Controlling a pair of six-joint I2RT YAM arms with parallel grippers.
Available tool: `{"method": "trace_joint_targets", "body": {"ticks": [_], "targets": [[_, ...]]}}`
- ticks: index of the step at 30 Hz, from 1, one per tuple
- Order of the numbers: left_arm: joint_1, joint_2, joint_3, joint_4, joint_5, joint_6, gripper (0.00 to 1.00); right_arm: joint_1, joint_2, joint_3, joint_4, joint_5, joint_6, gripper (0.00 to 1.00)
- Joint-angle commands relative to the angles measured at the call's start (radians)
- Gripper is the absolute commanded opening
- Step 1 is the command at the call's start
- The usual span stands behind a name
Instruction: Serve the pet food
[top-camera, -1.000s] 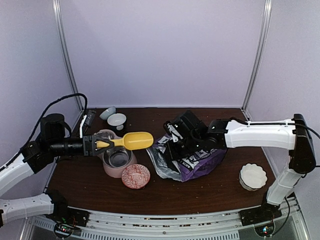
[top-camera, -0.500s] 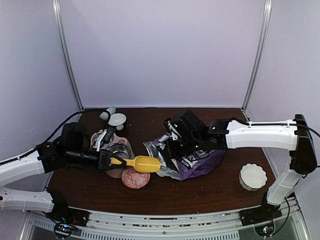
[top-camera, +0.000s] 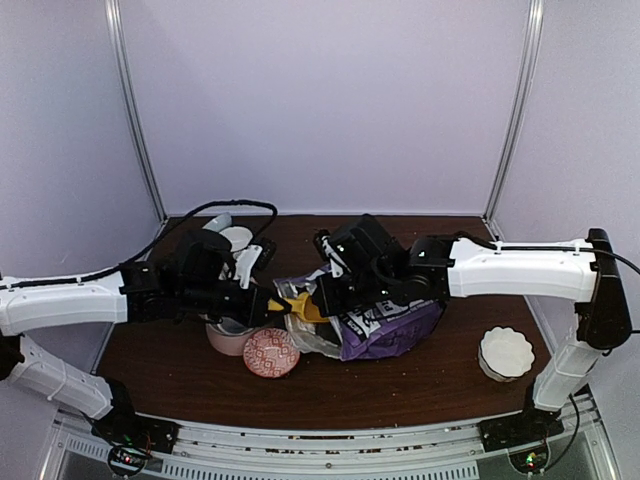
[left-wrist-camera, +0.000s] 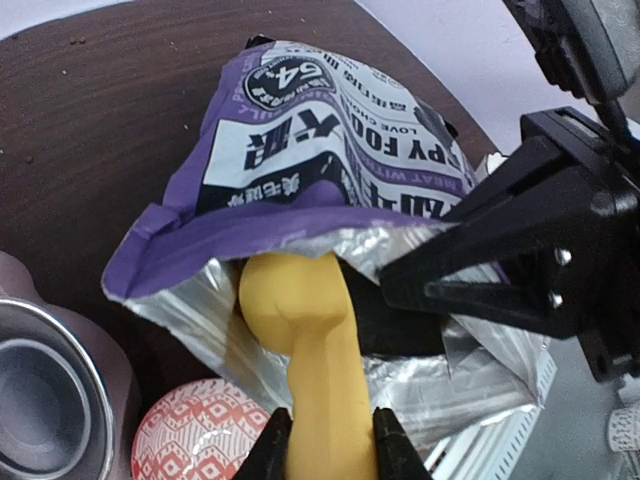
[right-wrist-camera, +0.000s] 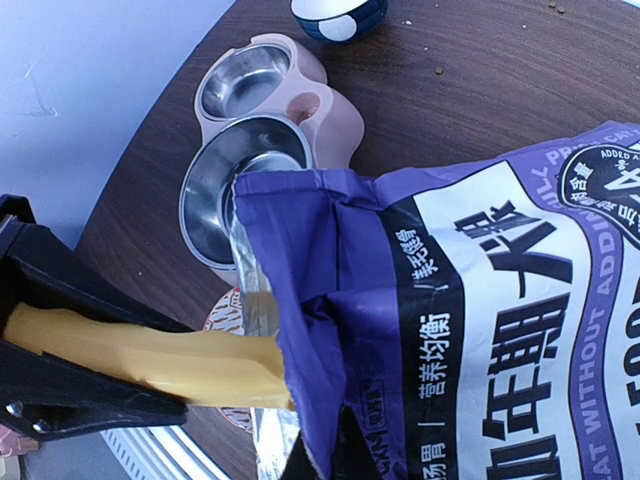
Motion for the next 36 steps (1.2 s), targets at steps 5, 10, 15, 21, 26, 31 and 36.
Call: {"method": "trace_joint_targets", "body": {"ticks": [5, 10, 15, 21, 26, 31, 36], "targets": [[-0.156, 0.176, 0.214, -0.294, -0.62, -0.01, 0.0, 0.015, -0.012, 0.056, 0.072, 0.012, 0.01, 0.0], [-0.228, 0.211, 0.214, -0.288, -0.698, -0.089, 0.0, 0.02, 0.004, 0.046, 0.099, 0.005, 0.031, 0.0], [-0.229, 0.24, 0.203, -0.253, -0.663, -0.127, 0.0, 0.02, -0.005, 0.038, 0.096, 0.021, 0.04, 0.0], [-0.226, 0.252, 0.203, -0.231, -0.649, -0.133, 0.0, 0.014, -0.068, 0.015, 0.01, 0.106, 0.007, 0.44], [-0.218, 0.259, 0.192, -0.227, -0.635, -0.158, 0.0, -0.037, -0.196, -0.052, -0.099, 0.208, -0.02, 0.75], [-0.208, 0.253, 0.19, -0.233, -0.636, -0.18, 0.0, -0.175, -0.325, -0.184, -0.158, 0.247, -0.029, 0.89], [-0.206, 0.253, 0.188, -0.212, -0.644, -0.189, 0.0, -0.363, -0.402, -0.337, -0.138, 0.148, -0.04, 0.93]]}}
